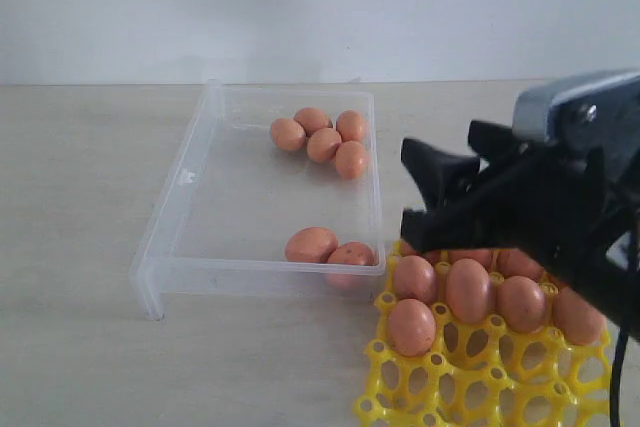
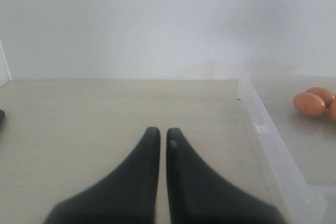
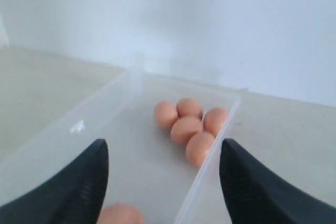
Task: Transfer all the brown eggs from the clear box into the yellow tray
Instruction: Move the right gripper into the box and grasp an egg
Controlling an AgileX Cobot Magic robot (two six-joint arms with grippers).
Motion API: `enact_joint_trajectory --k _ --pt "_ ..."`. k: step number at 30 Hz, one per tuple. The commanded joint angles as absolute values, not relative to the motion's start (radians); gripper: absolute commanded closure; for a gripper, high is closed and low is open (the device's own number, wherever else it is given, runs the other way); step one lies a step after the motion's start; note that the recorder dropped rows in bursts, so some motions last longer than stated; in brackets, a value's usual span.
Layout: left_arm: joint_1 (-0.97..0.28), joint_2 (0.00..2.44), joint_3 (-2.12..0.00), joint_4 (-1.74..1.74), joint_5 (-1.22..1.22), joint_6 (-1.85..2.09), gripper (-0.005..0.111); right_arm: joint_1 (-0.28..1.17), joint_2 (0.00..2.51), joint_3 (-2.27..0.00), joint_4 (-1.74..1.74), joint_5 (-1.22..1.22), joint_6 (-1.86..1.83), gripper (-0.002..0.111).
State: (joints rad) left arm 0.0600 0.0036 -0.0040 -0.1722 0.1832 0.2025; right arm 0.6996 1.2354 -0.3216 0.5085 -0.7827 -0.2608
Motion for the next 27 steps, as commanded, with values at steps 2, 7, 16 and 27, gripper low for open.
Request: enact_joint_trajectory --k 2,7,16,27 --pt "0.059 0.0 0.0 -0.171 0.179 0.203 0.103 0.696 1.159 -0.517 0.724 -0.438 -0.519 0.058" --pt "0.059 0.0 0.0 -0.171 0.179 0.203 0.103 0.696 1.225 -0.825 0.902 -0.014 -0.805 0.083" --pt "0.059 0.0 0.0 -0.171 0.179 0.203 0.103 0.696 1.511 -1.151 0.555 0.518 -0.66 0.109" --pt "0.059 0.0 0.0 -0.171 0.179 0.203 0.103 0.696 1.684 -1.199 -0.428 1.066 0.135 0.109"
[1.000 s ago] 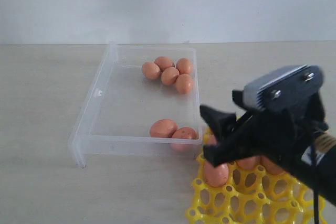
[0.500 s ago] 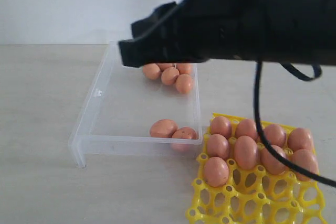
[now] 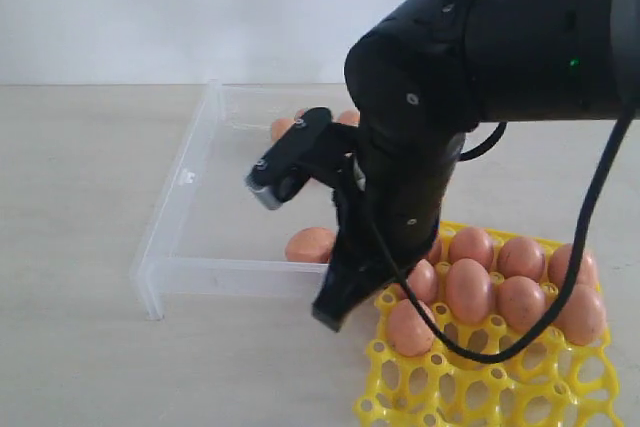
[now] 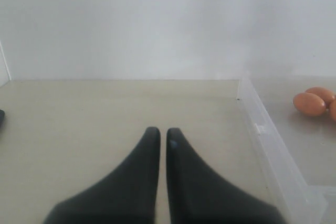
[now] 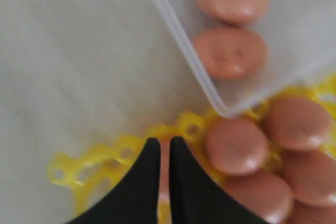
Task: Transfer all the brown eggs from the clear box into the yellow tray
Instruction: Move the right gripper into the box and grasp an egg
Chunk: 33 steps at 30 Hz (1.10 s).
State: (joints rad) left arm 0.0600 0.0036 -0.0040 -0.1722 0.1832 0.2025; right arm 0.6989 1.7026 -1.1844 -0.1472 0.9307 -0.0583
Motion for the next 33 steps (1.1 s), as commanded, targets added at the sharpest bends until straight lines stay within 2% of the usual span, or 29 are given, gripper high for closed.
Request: enact_joint_trajectory --k 1,7,9,13,17,21,25,27,31,33 --pt "0.058 0.0 0.0 -0.171 0.179 0.203 0.103 0.696 1.67 -1.199 -0.47 1.091 0.168 0.109" --pt "0.014 0.0 0.0 -0.171 0.179 0.203 0.103 0.696 1.596 -1.199 -0.319 1.136 0.049 0.109" --pt "0.011 0.0 0.0 -0.171 0.179 0.203 0.103 0.696 1.596 -1.2 -0.167 1.221 -0.179 0.109" --pt "0.011 0.0 0.0 -0.171 0.179 0.203 0.103 0.696 1.599 -1.201 0.036 1.221 -0.582 0.109" --pt "0.011 0.0 0.0 -0.171 0.179 0.203 0.103 0.696 1.616 -1.221 -0.066 1.221 -0.916 0.109" --pt "0.011 0.0 0.0 -0.171 0.179 0.203 0.103 0.647 1.635 -1.25 -0.175 1.056 -0.979 0.109" --pt "0.011 0.0 0.0 -0.171 0.179 0.203 0.103 0.574 1.672 -1.283 -0.029 0.95 -1.146 0.109" --pt "0.011 0.0 0.0 -0.171 0.179 0.203 0.103 0.515 1.716 -1.312 0.102 0.922 -1.087 0.109" --pt "0.011 0.0 0.0 -0.171 0.179 0.203 0.103 0.407 1.812 -1.386 0.433 1.125 -0.96 0.109" --pt "0.011 0.0 0.0 -0.171 0.179 0.203 0.103 0.392 1.832 -1.413 0.493 1.221 -0.981 0.109"
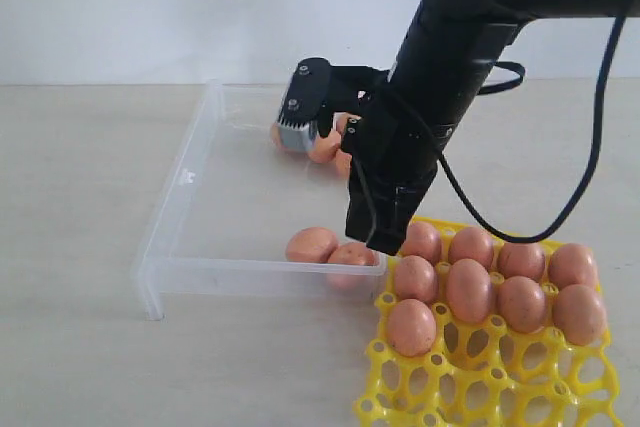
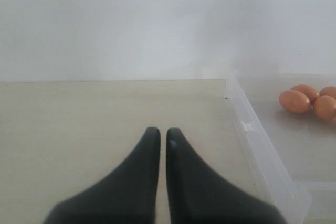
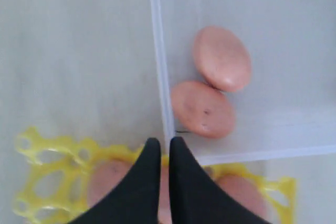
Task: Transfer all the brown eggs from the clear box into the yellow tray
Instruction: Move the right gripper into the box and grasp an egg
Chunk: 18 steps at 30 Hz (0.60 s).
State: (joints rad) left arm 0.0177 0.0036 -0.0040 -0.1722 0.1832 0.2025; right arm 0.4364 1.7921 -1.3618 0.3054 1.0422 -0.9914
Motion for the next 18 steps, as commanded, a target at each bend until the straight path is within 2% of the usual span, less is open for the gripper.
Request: enact_joint_trajectory --k 1,7,9,14,16,18 --pt "0.011 0.0 0.0 -0.171 0.179 0.203 0.103 0.392 1.832 -1.418 0.493 1.221 -0.987 0.109" --pt "0.011 0.0 0.0 -0.171 0.179 0.203 0.103 0.447 1.822 -1.418 0.485 1.118 -1.181 0.106" --pt "0.011 0.0 0.0 -0.171 0.179 0.203 0.103 0.489 1.826 -1.418 0.447 1.061 -1.239 0.095" --pt "0.011 0.0 0.0 -0.171 0.179 0.203 0.103 0.571 1.828 -1.418 0.257 0.84 -1.201 0.051" --pt "0.011 0.0 0.0 -0.171 0.179 0.203 0.103 0.58 1.828 -1.418 0.252 0.744 -1.178 0.044" --pt "0.011 0.0 0.0 -0.171 0.179 0.203 0.103 0.58 1.83 -1.418 0.259 0.663 -1.176 0.045"
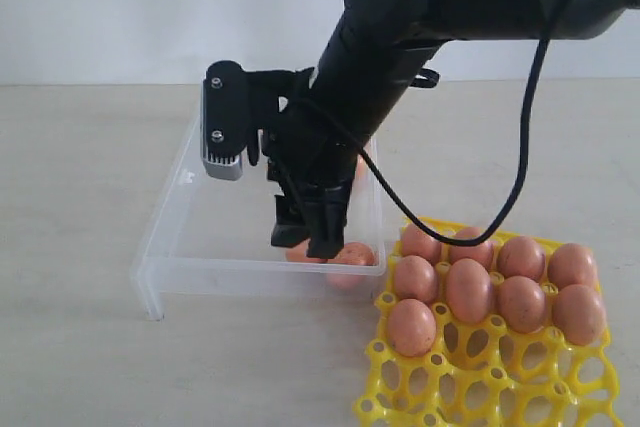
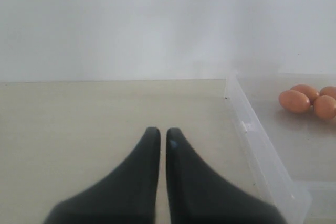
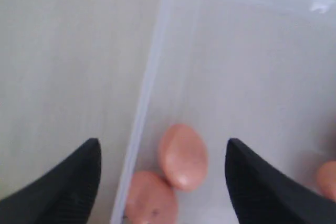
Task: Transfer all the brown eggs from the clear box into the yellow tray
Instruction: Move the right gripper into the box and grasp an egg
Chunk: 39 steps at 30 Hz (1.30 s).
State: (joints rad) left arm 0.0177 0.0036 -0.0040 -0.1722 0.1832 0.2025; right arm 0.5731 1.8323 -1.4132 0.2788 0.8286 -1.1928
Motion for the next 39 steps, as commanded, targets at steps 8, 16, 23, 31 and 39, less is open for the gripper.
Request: enact_joint_trajectory --k 8,16,23,31,39 --pt "0.011 0.0 0.0 -0.171 0.179 0.203 0.103 0.574 1.94 -1.418 0.195 0.554 -1.042 0.049" --pt "0.011 0.0 0.0 -0.171 0.179 0.203 0.103 0.556 1.968 -1.418 0.152 0.508 -1.012 0.049" --pt "0.011 0.0 0.0 -0.171 0.179 0.203 0.103 0.473 1.968 -1.418 0.197 0.71 -1.016 0.049" --pt "0.011 0.0 0.0 -0.171 0.179 0.203 0.103 0.473 1.968 -1.418 0.268 0.668 -1.165 0.049" --pt "0.011 0.0 0.0 -0.171 0.179 0.203 0.103 0.473 2.044 -1.418 0.265 0.654 -1.17 0.049"
